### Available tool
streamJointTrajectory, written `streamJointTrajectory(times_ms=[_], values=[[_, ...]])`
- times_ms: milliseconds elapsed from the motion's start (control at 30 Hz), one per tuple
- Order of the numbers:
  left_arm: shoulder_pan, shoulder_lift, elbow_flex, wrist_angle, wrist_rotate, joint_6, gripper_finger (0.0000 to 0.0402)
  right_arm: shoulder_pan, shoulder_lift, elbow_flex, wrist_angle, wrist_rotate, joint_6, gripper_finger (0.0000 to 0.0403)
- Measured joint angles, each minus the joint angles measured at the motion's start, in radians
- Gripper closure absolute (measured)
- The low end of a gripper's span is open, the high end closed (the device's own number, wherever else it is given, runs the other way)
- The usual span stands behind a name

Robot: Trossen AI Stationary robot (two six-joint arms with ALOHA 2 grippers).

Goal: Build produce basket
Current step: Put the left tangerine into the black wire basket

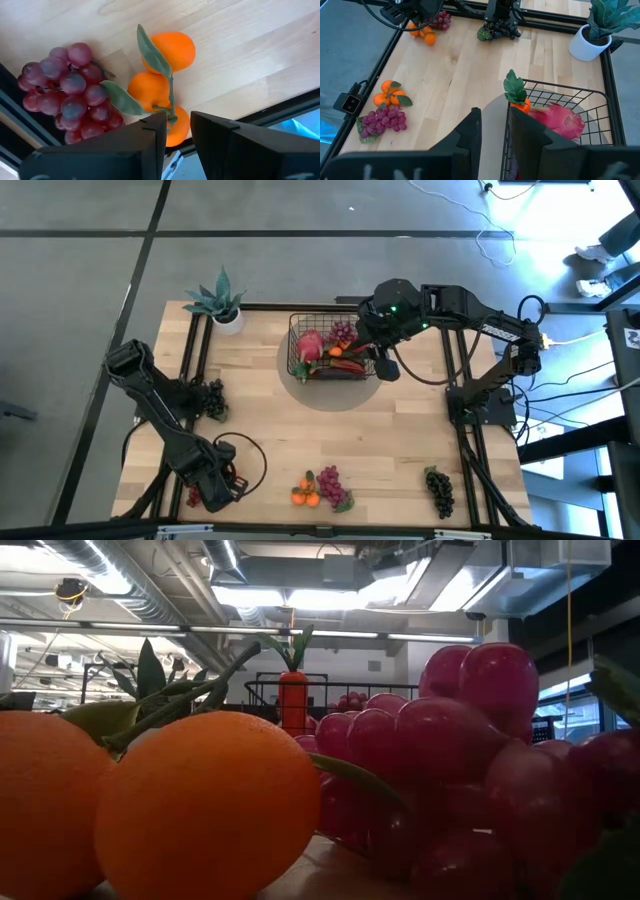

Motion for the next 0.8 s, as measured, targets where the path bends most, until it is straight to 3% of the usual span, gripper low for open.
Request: streamJointTrajectory(times_ms=[267, 400, 700, 800], values=[[0.005, 0.025, 0.000, -0.004, 0.002, 0.001, 0.0324, 0.000, 0.000, 0.000, 0.000, 0.001, -0.002, 0.0315], [0.005, 0.045, 0.000, -0.004, 0.065, 0.001, 0.0326, 0.000, 0.000, 0.000, 0.001, 0.002, -0.002, 0.0315], [0.005, 0.048, 0.000, -0.005, 0.082, 0.053, 0.0392, 0.000, 0.000, 0.000, 0.015, 0.002, -0.005, 0.0315], [0.005, 0.048, 0.000, -0.005, 0.081, 0.060, 0.0396, 0.000, 0.000, 0.000, 0.020, 0.002, -0.006, 0.0315]])
